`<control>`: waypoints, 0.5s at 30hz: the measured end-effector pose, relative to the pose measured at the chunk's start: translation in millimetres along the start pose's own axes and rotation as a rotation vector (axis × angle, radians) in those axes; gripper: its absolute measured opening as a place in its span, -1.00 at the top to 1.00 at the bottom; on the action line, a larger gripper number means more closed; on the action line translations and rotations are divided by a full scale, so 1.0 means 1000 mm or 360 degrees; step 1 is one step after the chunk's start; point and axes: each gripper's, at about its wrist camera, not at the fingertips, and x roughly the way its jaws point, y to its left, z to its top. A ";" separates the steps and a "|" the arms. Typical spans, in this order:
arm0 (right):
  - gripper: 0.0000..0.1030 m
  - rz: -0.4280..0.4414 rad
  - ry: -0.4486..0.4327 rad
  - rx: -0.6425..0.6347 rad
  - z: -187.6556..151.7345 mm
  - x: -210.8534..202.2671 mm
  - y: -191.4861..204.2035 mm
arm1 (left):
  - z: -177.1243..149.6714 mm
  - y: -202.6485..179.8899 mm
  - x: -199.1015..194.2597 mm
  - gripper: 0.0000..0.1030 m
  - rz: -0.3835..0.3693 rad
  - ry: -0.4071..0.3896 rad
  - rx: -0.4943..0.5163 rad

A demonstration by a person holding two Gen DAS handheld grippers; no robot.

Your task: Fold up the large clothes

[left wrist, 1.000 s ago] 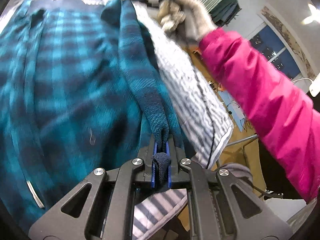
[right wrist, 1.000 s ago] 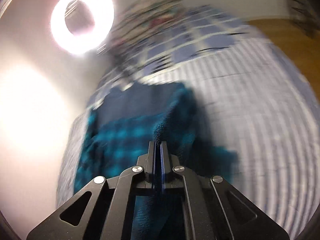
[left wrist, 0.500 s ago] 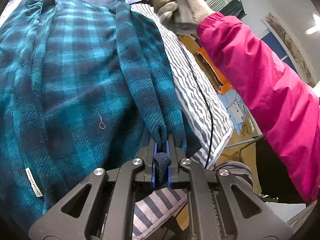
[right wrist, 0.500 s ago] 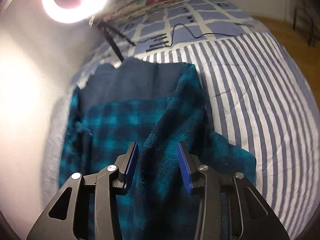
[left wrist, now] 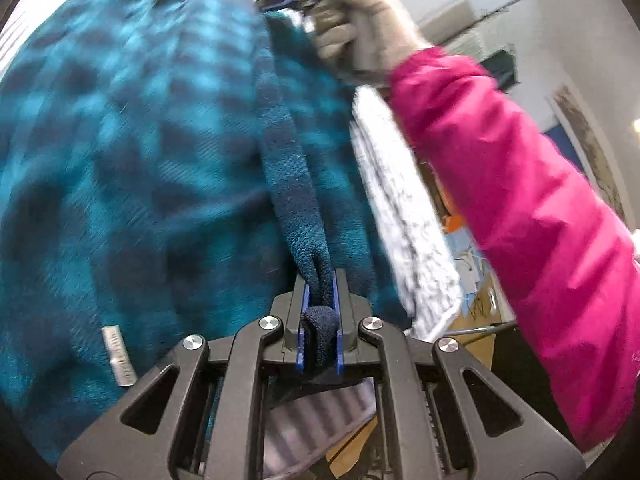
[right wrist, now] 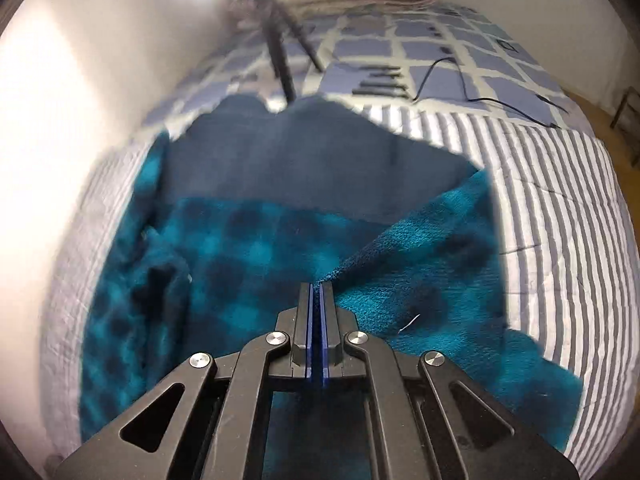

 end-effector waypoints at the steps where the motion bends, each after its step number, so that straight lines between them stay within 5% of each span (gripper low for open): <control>1: 0.80 -0.0018 0.0033 -0.0024 -0.003 0.002 0.004 | -0.001 0.004 0.003 0.63 0.0036 0.0028 -0.0016; 8: 0.67 0.0136 -0.0128 0.0074 -0.045 -0.090 -0.026 | -0.009 0.005 -0.016 0.10 0.0036 -0.0050 -0.0054; 15: 0.59 0.0312 -0.0090 0.0233 -0.167 -0.170 -0.061 | -0.013 0.020 -0.030 0.10 -0.0007 -0.0045 -0.0096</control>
